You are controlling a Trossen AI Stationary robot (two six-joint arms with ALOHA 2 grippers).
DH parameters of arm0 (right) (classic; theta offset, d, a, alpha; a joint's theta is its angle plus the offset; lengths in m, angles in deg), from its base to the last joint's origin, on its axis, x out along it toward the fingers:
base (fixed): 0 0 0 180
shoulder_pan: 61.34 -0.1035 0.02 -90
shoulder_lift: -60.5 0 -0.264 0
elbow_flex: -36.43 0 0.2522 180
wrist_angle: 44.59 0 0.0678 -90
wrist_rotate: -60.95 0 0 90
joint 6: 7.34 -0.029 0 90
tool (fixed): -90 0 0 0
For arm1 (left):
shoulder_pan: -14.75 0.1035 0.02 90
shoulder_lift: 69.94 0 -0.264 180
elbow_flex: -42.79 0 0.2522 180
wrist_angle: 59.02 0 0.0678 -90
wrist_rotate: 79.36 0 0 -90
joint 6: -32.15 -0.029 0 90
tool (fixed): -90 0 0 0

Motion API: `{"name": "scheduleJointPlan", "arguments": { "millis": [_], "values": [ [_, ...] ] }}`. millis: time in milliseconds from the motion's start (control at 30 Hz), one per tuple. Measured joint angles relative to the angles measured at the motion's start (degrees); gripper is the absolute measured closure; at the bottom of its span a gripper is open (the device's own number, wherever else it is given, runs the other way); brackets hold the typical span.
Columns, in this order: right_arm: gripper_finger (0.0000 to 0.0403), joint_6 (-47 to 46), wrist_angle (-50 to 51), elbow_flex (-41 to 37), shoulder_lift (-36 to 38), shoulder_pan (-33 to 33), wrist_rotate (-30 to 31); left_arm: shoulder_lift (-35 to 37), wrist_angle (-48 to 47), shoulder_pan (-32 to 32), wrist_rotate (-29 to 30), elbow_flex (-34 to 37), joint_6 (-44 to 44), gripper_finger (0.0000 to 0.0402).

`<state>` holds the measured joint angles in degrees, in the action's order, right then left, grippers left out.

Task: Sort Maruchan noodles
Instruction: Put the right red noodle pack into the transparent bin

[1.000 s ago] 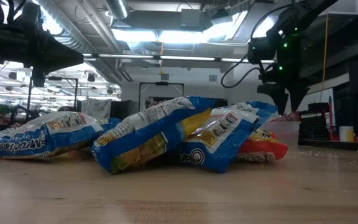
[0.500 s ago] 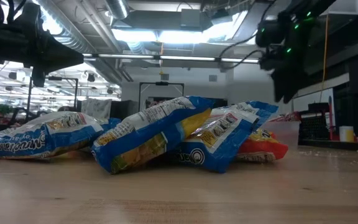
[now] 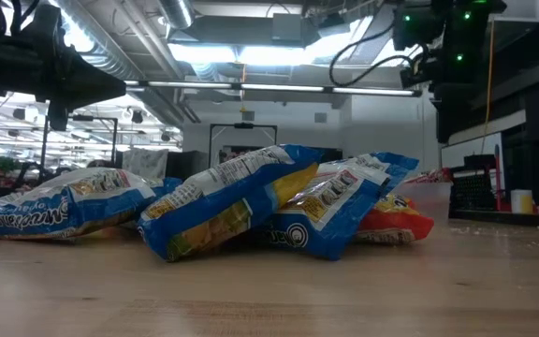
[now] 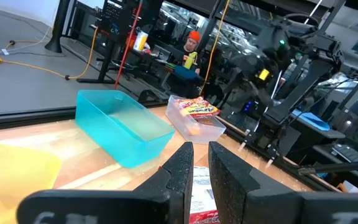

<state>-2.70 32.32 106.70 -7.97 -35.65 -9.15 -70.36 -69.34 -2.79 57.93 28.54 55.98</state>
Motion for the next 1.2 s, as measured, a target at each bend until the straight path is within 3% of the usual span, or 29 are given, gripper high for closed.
{"name": "scheduleJointPlan", "arguments": {
  "millis": [300,767,1067,1200],
  "values": [
    [0.0166,1.82,0.30,0.00,-4.81,-5.88,7.97,0.00,0.00,0.00,-0.09,0.00,0.03,0.0357],
    [0.0166,2.81,-0.33,-0.02,-14.50,-5.84,9.59,0.00,0.02,-0.02,-0.39,0.00,0.04,0.0357],
    [0.0166,2.87,-1.19,-0.02,-15.09,-5.84,13.93,0.01,0.02,-0.02,-0.44,0.00,0.03,0.0357],
    [0.0166,3.21,-2.52,-0.84,-15.06,-5.79,11.89,0.02,0.02,-0.02,-0.44,0.00,0.03,0.0357]
  ]
}}
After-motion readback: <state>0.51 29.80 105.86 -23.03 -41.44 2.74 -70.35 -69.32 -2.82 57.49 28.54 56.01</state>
